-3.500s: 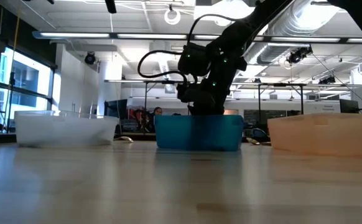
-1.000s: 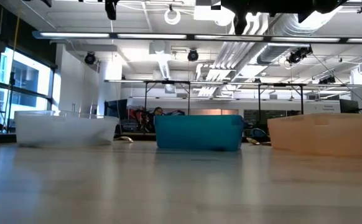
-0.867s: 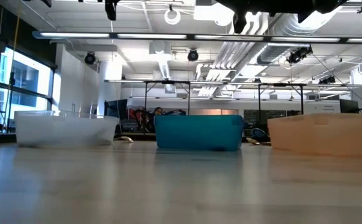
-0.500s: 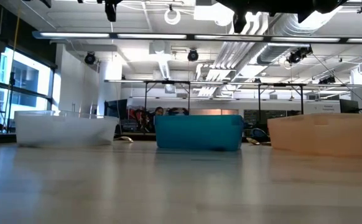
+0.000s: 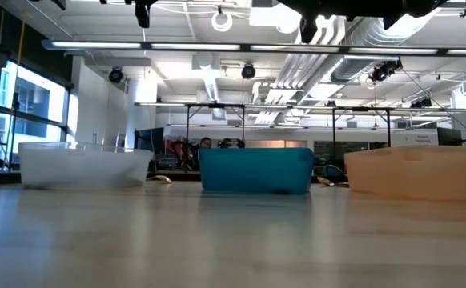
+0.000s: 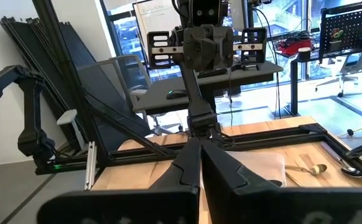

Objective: Sort silverware by color (type)
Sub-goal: Put the purple spoon into the blue bin

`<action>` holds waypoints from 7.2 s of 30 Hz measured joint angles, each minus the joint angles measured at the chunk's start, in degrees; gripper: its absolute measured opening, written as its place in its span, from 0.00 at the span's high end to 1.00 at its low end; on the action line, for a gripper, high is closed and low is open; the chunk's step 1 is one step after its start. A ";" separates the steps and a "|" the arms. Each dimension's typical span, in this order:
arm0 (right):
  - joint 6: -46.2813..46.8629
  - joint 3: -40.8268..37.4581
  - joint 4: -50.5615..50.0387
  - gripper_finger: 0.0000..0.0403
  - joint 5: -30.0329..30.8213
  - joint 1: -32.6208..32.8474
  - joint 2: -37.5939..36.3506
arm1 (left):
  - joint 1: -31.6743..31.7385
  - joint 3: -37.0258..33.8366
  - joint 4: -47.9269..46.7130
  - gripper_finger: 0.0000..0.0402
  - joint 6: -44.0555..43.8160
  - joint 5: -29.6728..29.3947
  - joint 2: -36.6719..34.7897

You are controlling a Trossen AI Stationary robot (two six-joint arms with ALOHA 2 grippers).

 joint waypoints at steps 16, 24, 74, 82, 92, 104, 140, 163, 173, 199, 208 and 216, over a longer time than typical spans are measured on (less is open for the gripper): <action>0.01 0.00 0.00 1.00 0.00 0.00 0.00 | -0.04 0.00 0.07 1.00 -0.07 0.93 0.00; 0.39 0.00 0.00 1.00 0.00 0.00 0.00 | -0.04 0.00 0.13 1.00 -0.11 0.92 0.00; 62.81 0.07 -38.12 1.00 61.40 -0.07 0.04 | 0.00 0.00 0.11 1.00 -3.14 -0.31 0.00; 65.74 0.07 -42.57 1.00 54.33 -6.42 1.13 | 0.00 0.00 0.11 1.00 -4.15 -0.77 0.00; 71.48 0.07 -49.03 1.00 46.80 -24.79 10.37 | 0.00 0.00 0.03 1.00 -3.13 -1.92 -0.02; 77.22 0.07 -48.43 0.99 34.68 -33.65 20.87 | 0.00 0.00 0.02 1.00 -3.10 -1.97 0.00; 91.53 0.04 -54.03 0.60 25.55 -44.03 20.96 | -0.02 0.00 -3.13 1.00 -4.66 -2.35 -0.02; 90.46 0.20 -54.53 0.68 22.88 -45.61 27.19 | -0.02 0.00 -3.10 1.00 -8.68 -5.42 0.00; 88.17 0.15 -56.68 0.94 24.68 -45.64 27.36 | -0.02 0.00 -3.09 1.00 -9.16 -6.54 -0.02; 83.69 -0.28 -55.06 0.93 29.49 -44.22 19.68 | -0.02 0.00 -3.08 1.00 -9.85 -6.75 -0.02; 80.89 -0.17 -54.31 0.93 30.32 -44.13 12.72 | -0.02 0.00 -3.10 1.00 -10.71 -6.75 -0.01; 77.87 -0.09 -54.35 0.93 32.23 -43.36 6.49 | -0.02 0.00 -3.10 1.00 -10.69 -6.75 -0.01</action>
